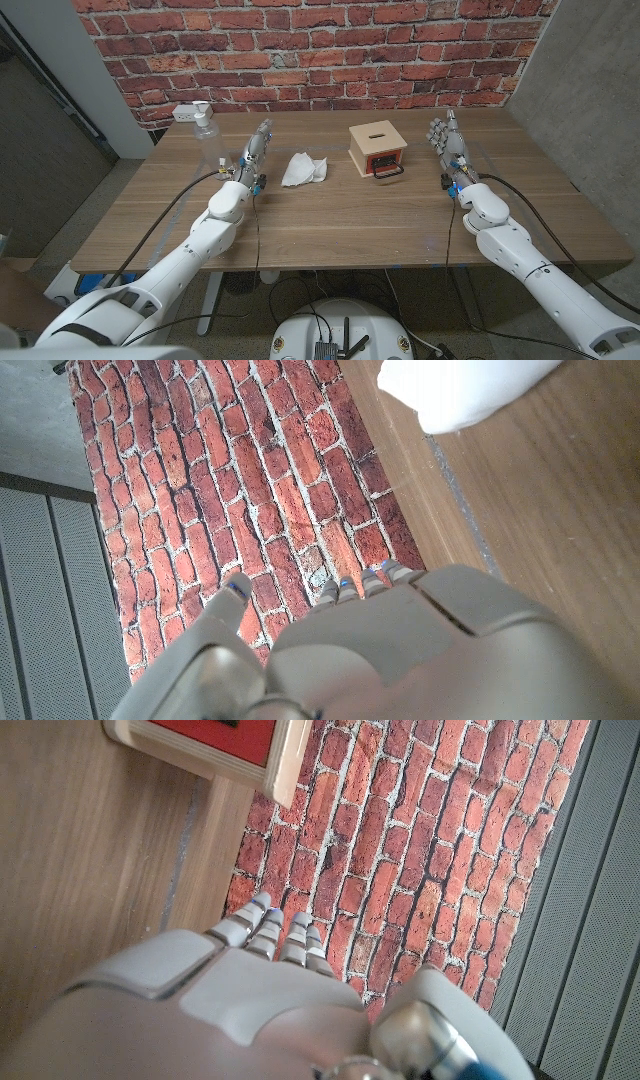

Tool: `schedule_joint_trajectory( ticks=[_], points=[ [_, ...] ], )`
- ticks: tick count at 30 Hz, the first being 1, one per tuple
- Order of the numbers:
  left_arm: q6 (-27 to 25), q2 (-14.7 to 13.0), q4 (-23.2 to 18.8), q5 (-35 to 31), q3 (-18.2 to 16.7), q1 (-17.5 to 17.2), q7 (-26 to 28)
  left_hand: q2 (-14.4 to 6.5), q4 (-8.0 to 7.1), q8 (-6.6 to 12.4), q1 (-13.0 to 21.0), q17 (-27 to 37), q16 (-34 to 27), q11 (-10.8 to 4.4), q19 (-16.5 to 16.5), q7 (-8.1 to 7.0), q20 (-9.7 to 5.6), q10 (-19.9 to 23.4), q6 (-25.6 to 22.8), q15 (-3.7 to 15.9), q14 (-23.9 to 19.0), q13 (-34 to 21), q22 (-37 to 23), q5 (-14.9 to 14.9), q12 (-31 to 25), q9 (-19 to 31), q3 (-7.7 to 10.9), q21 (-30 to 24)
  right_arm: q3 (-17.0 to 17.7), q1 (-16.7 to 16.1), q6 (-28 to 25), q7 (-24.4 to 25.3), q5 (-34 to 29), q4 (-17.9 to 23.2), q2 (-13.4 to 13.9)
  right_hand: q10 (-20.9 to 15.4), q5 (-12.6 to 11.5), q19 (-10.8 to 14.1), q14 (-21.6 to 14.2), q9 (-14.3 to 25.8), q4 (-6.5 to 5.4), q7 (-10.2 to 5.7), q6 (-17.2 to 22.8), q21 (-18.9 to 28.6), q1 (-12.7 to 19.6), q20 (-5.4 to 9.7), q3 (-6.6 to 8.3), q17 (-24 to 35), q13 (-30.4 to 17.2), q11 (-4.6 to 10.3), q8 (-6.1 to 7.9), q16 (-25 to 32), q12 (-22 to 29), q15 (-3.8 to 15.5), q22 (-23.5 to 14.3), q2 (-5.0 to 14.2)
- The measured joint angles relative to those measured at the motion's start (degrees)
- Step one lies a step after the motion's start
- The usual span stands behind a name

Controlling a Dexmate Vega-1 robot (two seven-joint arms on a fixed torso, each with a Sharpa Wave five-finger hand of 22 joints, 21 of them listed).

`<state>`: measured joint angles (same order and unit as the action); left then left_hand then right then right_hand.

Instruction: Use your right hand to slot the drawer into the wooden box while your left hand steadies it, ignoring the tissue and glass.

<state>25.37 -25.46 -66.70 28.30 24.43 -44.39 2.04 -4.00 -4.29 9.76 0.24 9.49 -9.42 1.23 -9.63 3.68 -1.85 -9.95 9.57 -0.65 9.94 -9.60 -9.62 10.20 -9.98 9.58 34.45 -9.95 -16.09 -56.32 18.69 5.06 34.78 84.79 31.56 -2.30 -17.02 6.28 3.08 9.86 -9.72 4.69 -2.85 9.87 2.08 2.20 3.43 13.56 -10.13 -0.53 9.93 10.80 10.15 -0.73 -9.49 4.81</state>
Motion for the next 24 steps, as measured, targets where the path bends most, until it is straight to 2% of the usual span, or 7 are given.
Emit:
schedule_joint_trajectory(
  ticks=[5,7,11,16,24],
  points=[
    [-0.89,0.21,0.45,2.35,-0.35,-0.01,-2.20,0.23,-1.58,0.21,-0.83,0.17,-0.33,0.94,0.00,0.94,0.00,0.11,-0.34,-0.49,-0.12,0.00,0.00,0.00,0.00,0.00,-1.09,-0.04,-0.17,0.50,0.40,-1.82,2.00,-1.41,-0.61,0.60,0.00,-0.47,0.29,0.00,0.16,0.35,-0.35,0.00,-0.57,-0.14,-0.31,0.00,0.00,-0.60,0.00,0.00,-0.20,-0.29,0.00,-0.13],
    [-0.93,0.56,0.99,3.32,-0.58,0.01,-2.91,0.23,-2.14,0.21,-0.82,0.27,-0.33,0.96,0.00,1.21,0.00,0.13,-0.07,-0.49,-0.12,0.00,0.00,0.00,0.00,0.00,-1.66,-0.04,-0.28,0.80,0.60,-2.82,2.86,-2.07,-0.86,0.81,-0.18,-0.47,0.58,0.00,0.01,0.35,-0.35,0.00,-0.87,-0.14,-0.50,0.00,0.00,-0.38,0.00,0.00,-0.20,0.00,0.00,-0.42],
    [-0.88,1.39,1.97,4.65,-0.97,0.09,-3.61,0.23,-3.64,0.18,-0.82,0.28,-0.33,1.10,0.00,1.23,0.00,-0.01,-0.06,-0.80,0.19,0.00,-0.13,0.00,0.00,0.00,-2.68,-0.04,-0.52,1.48,0.95,-4.53,4.46,-3.54,-1.47,1.56,-0.55,-0.69,1.39,0.00,0.15,0.51,-1.24,0.00,-0.89,0.08,-0.75,-0.06,0.00,0.16,0.00,0.00,-0.19,0.21,0.00,-0.43],
    [-0.82,1.98,2.53,5.50,-1.27,0.11,-3.69,0.22,-5.16,-0.02,-0.82,0.27,-0.33,1.16,0.00,1.23,0.00,-0.07,-0.06,-1.11,-0.12,-0.01,-0.13,0.22,0.23,0.01,-4.20,-0.04,-0.83,2.15,1.18,-5.73,5.57,-4.88,-2.12,3.10,-0.61,-2.02,2.85,0.00,0.02,0.65,-2.51,0.00,-1.48,-0.03,-0.95,-0.27,-0.01,0.01,0.00,0.00,-0.41,0.16,0.01,-0.58],
    [-0.82,2.52,2.75,6.02,-1.40,-0.02,-3.43,0.22,-5.60,-0.02,-0.82,0.27,-0.32,1.16,0.00,1.22,0.00,-0.07,-0.06,-1.10,-0.12,-0.01,-0.13,0.22,0.23,0.01,-4.65,-0.04,-1.25,3.03,1.37,-7.06,6.67,-6.43,-2.87,4.39,-1.21,-3.14,4.46,0.01,0.01,0.63,-3.71,0.00,-1.48,-0.14,-1.40,-0.26,-0.01,-0.10,0.00,-0.22,-0.40,0.00,0.01,-0.57]
  ],
)
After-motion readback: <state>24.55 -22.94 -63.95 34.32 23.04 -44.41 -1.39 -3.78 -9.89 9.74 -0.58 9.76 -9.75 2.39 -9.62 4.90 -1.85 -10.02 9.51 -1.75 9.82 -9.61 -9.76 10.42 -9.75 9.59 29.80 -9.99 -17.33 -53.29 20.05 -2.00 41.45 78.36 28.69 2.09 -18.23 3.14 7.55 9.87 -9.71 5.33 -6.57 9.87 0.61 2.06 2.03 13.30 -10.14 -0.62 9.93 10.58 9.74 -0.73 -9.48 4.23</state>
